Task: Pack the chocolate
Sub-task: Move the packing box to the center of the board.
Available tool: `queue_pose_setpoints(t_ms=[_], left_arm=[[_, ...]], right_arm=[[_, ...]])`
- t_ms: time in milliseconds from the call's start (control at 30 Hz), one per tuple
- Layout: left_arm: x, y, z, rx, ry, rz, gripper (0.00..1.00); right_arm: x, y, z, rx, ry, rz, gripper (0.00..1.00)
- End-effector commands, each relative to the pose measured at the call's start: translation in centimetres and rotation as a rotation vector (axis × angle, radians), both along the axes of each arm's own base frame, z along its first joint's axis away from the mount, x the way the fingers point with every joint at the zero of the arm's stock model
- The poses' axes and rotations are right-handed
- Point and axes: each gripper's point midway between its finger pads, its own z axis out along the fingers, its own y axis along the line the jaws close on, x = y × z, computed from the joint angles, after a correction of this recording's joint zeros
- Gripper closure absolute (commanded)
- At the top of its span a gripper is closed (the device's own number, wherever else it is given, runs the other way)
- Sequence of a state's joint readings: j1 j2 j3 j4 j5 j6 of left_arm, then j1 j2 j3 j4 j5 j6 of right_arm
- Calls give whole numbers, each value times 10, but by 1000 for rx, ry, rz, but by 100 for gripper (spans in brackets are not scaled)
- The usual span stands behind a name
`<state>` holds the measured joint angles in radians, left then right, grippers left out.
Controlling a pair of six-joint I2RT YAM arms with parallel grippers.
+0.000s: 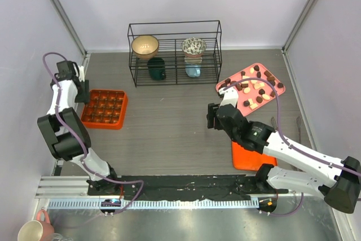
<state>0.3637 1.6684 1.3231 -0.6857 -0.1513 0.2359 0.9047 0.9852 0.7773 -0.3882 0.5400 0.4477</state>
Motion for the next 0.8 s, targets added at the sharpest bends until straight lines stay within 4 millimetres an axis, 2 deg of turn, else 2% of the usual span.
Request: queue_pose_setpoints(t_ms=[0, 233, 500, 600, 633, 767], left_arm=[[25, -5, 5, -74, -96, 27, 43], [27, 0, -27, -53, -51, 0, 44], [21, -6, -51, -90, 22, -51, 46], [15, -13, -58, -113, 39, -72, 53], [12, -16, -58, -116, 47, -83, 61], [1, -38, -61, -138, 85, -145, 65]], right_arm=[[1, -1, 8, 28, -47, -25, 35], [-1, 0, 6, 36, -44, -24, 35], [-3, 2, 4, 38, -40, -21, 36], [-4, 2, 5, 36, -39, -19, 36], [-4, 2, 5, 38, -41, -20, 36], [-4, 3, 2, 33, -36, -17, 36]])
